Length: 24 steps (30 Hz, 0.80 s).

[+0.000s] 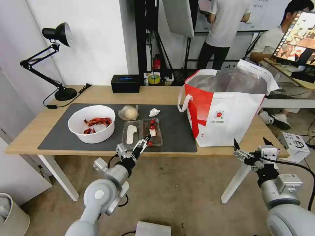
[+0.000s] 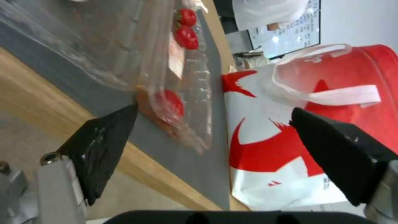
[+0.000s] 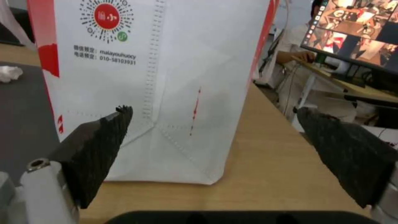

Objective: Pick up the trash from the table and place it into the takeout bag.

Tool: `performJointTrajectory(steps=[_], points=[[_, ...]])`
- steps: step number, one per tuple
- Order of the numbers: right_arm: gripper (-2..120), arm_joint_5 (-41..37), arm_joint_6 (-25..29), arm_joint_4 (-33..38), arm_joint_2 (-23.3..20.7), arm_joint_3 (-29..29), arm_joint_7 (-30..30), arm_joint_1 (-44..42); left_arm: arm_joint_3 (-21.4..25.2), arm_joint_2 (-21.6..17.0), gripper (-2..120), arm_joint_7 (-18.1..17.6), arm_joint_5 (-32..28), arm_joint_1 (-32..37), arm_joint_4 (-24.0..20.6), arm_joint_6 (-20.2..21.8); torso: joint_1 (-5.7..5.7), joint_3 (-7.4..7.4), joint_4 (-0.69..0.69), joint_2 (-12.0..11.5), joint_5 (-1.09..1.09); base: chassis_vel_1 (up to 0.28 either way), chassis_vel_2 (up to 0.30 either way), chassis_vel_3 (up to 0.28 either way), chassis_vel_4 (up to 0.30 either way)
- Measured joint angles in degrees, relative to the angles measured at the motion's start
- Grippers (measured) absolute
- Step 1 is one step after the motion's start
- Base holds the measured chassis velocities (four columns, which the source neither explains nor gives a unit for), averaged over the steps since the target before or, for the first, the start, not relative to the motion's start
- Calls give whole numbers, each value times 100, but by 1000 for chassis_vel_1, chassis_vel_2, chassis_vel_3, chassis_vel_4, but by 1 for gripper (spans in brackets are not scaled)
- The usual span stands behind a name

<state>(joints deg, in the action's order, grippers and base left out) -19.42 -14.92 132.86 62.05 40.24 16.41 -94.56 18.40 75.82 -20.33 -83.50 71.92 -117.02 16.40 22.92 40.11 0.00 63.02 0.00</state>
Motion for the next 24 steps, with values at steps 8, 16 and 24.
performJointTrajectory(steps=[8, 16, 24], points=[[100, -49, 0, -55, -14, -3, 52, 117, 98, -8, 100, 17, 47, -65, 181, 16, 0, 0, 0, 0, 0, 0, 0, 0, 0], [100, -84, -3, -71, 0, 5, 80, 129, 165, 27, 100, 164, 198, -59, 286, 10, -1, 0, 1, 0, 0, 0, 0, 0, 0], [100, -80, 7, -87, 40, 6, 44, 129, 364, -40, 100, 204, 197, -11, 218, -12, 0, 0, 0, 1, -1, 0, 0, 0, 0]])
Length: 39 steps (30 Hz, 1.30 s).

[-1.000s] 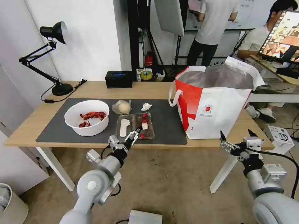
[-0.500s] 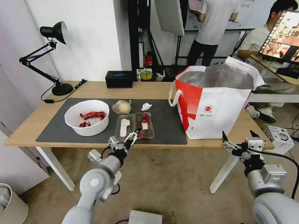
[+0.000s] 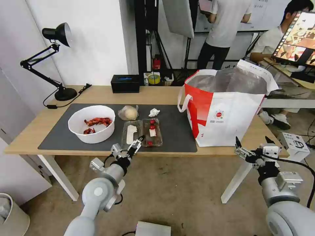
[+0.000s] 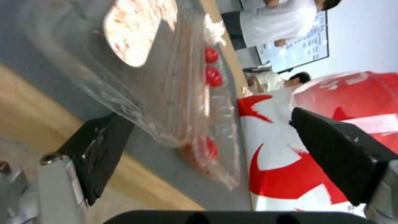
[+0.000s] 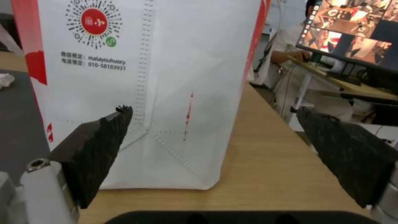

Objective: Pick up the trash from the table and place it into the takeout bag.

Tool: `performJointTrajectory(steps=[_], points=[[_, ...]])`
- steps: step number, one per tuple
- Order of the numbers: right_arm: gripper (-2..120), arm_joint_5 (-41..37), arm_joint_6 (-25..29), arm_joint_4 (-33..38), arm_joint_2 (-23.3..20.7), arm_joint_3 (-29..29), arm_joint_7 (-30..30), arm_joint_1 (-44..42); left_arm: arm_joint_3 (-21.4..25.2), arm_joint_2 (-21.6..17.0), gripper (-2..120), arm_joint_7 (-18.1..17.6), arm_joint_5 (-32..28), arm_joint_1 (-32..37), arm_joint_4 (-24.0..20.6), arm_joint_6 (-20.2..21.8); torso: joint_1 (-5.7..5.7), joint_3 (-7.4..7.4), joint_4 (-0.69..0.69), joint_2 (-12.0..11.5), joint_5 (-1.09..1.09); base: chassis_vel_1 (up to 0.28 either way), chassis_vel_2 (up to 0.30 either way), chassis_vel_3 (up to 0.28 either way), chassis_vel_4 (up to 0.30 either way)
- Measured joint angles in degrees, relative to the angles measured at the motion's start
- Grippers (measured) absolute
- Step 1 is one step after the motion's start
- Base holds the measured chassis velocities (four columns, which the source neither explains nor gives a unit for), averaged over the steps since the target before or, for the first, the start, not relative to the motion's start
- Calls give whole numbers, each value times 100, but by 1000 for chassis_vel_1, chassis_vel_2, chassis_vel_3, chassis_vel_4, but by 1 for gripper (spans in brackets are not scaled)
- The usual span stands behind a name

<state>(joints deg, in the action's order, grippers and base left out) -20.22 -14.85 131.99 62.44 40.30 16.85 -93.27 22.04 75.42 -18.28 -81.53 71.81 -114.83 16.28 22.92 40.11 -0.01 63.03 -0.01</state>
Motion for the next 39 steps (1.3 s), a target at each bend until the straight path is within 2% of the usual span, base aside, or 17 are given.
performJointTrajectory(steps=[14, 26, 34, 36, 37, 39], points=[[100, -1, 24, -30, 14, -10, -8, 77, 148, -143, 100, 95, -35, -81, -365, -20, 0, 0, 0, 0, 1, 0, 0, 0, 0], [100, 55, 24, 20, 146, -26, -8, -25, -254, -501, 100, 410, 241, -478, -499, 25, 0, 0, 1, 0, 1, 0, 0, 0, 0], [100, 97, 24, 123, 229, -18, 3, -188, -485, -648, 100, 721, 509, -521, -523, 106, 0, -1, 1, 0, 1, 0, 0, 0, 0], [100, 119, 23, 157, 241, -18, 4, -282, -580, -696, 100, 1029, 898, -525, -445, 148, 0, -1, 1, 0, 1, 0, 0, 0, 0], [100, 119, 23, 157, 241, -18, 4, -282, -580, -696, 100, 1029, 898, -525, -445, 148, 0, -1, 1, 0, 1, 0, 0, 0, 0], [100, 118, 23, 181, 232, -14, 4, -349, -643, -751, 98, 1339, 1493, -525, -317, 160, 0, -1, 1, 0, 1, 0, 0, 0, 0]])
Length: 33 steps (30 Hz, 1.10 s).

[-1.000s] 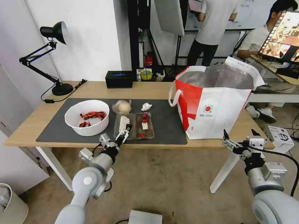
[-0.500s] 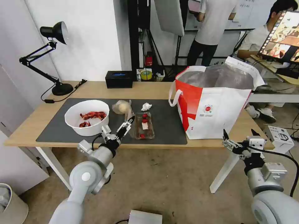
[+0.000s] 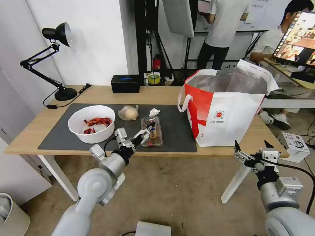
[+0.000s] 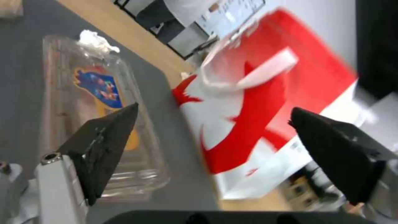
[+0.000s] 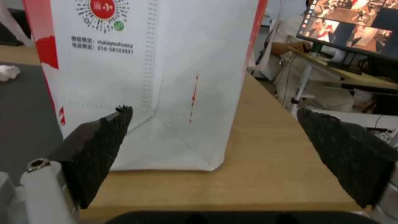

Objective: Pick up the trash from the table and place it into the takeout bag.

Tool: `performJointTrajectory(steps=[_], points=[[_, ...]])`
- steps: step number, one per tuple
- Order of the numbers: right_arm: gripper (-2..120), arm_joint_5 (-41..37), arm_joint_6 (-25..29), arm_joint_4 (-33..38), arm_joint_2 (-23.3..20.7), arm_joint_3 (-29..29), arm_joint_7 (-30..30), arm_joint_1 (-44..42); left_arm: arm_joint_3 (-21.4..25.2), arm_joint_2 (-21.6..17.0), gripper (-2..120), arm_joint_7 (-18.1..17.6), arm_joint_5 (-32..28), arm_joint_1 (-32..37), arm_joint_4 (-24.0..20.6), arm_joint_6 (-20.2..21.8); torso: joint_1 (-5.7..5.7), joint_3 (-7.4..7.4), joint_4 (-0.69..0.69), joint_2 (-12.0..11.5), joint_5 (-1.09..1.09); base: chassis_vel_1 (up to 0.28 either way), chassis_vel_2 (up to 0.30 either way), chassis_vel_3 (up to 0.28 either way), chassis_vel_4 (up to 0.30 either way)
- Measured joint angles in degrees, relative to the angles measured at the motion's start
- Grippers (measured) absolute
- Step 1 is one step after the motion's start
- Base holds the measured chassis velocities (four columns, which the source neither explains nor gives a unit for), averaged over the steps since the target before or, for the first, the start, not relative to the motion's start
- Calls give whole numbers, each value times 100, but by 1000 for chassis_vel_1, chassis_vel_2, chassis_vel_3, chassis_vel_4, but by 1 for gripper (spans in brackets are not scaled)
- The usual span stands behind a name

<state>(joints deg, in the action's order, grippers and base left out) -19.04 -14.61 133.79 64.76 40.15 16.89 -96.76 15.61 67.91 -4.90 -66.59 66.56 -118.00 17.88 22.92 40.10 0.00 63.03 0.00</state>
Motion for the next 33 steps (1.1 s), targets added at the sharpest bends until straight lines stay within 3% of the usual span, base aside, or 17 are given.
performJointTrajectory(steps=[9, 11, 19, 20, 26, 33], points=[[100, -216, -9, 41, -31, -96, -27, -54, 0, -255, 70, 582, 1353, 55, 298, -59, 0, 0, 0, 0, 0, 0, 0, 0, 0], [100, -304, 1, 2, -113, -148, -133, -41, -14, -424, 58, 937, 1988, -55, 528, -190, 0, 0, -1, 0, 0, 0, 0, 0, 0], [100, -713, -10, -191, -465, -350, -136, 226, -310, -772, 30, 1067, 2403, -447, 768, -566, 0, 1, 0, -1, 1, 0, 0, 0, 0], [100, -713, -10, -191, -465, -350, -136, 226, -310, -772, 30, 1067, 2403, -447, 768, -566, 0, 1, 0, -1, 1, 0, 0, 0, 0], [100, -1240, -17, -413, -775, -631, -72, 743, -634, -752, 4, 1174, 2708, -639, 1013, -780, 0, 1, -2, -1, 2, 0, 0, 0, 0], [100, -1557, -54, -548, -915, -855, -17, 1033, -894, -511, 0, 1231, 2937, -839, 1370, -854, 1, 1, 1, -1, 0, 0, 0, 0, 0]])
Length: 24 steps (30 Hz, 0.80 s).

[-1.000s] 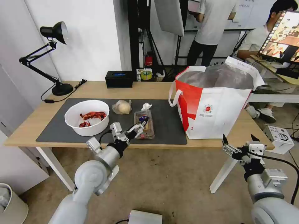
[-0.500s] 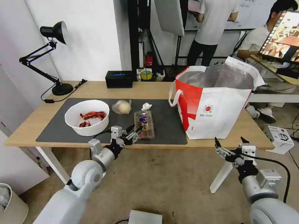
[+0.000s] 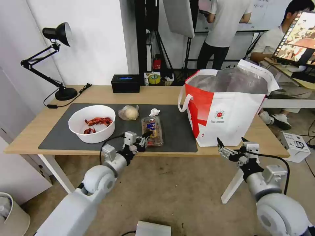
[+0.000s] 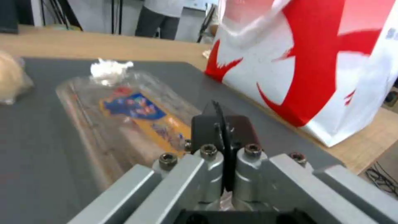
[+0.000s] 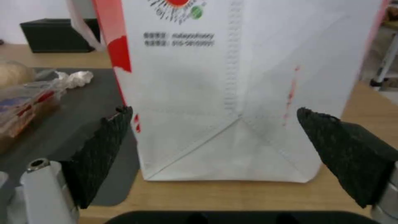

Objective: Pick up the trash from the table and place it into the takeout bag.

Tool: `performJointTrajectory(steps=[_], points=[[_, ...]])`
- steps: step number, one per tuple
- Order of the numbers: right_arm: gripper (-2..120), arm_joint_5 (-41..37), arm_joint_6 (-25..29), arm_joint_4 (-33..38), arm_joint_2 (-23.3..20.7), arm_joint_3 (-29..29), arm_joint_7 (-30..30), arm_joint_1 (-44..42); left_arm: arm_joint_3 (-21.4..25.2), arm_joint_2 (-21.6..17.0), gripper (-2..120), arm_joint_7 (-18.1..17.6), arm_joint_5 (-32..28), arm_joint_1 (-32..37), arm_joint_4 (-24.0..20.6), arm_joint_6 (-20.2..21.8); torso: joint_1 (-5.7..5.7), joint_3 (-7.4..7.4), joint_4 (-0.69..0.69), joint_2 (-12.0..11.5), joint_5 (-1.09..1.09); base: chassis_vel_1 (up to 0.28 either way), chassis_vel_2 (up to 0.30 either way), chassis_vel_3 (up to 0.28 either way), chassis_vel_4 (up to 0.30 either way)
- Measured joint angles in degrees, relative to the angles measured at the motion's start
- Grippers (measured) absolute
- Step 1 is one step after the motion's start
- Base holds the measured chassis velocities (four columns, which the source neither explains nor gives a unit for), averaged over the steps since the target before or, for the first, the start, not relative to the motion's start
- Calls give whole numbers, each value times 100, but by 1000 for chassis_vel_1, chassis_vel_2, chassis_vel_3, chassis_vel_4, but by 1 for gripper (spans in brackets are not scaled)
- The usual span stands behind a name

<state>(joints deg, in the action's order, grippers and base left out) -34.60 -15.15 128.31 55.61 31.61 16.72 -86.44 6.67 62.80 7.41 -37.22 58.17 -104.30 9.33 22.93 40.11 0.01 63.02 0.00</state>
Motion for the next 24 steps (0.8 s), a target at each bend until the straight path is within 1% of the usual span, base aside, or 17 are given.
performJointTrajectory(steps=[2, 6, 8, 10, 11, 12, 14, 15, 17, 20, 23, 24], points=[[100, -155, -20, -48, -17, -161, -1, 110, 4, 27, 0, 0, 54, -4, 98, -2, 0, 0, -1, 0, 1, 0, 0, 0, 0], [100, -472, -57, -80, 6, -420, -13, 262, 38, -70, 0, 0, 81, -8, 196, -5, 0, -1, -3, 0, 0, 0, 0, 0, 0], [100, -579, -67, -84, 23, -510, -30, 307, 50, -92, 0, -1, 101, -18, 214, -6, 0, 0, -2, 0, 0, 0, 0, 0, 0], [100, -772, -70, -112, 57, -745, -70, 439, 101, -100, 0, 7, 172, -25, 239, -16, 0, -1, -1, 0, -1, 0, 0, 0, 0], [100, -872, -70, -161, 95, -901, -71, 549, 124, -98, 0, 10, 200, -23, 244, -22, 0, -1, -1, 0, 0, 0, 0, 0, 0], [100, -872, -70, -161, 95, -901, -71, 549, 124, -98, 0, 10, 200, -23, 244, -22, 0, -1, -1, 0, 0, 0, 0, 0, 0], [100, -1116, -67, -277, 187, -1199, -64, 827, 144, -97, 0, 19, 210, -10, 233, -29, 0, -1, -2, 0, -1, 0, 0, 0, 0], [100, -1116, -67, -277, 187, -1199, -64, 827, 144, -97, 0, 19, 210, -10, 233, -29, 0, -1, -2, 0, -1, 0, 0, 0, 0], [100, -1377, -63, -418, 258, -1462, -1, 1103, 151, -103, 0, 27, 213, -1, 206, -30, 0, -1, -2, 0, 0, 0, 0, 0, 0], [100, -1524, -61, -501, 274, -1599, 39, 1247, 151, -110, 0, 36, 222, 11, 197, -30, 0, 0, -2, 0, 0, 0, 0, 0, 0], [100, -1954, -60, -728, 312, -1840, 176, 1638, 196, -107, 0, 115, 323, 88, 172, -29, -1, 0, -2, 1, 0, 0, 0, 0, 0], [100, -1954, -60, -728, 312, -1840, 176, 1638, 196, -107, 0, 115, 323, 88, 172, -29, -1, 0, -2, 1, 0, 0, 0, 0, 0]])
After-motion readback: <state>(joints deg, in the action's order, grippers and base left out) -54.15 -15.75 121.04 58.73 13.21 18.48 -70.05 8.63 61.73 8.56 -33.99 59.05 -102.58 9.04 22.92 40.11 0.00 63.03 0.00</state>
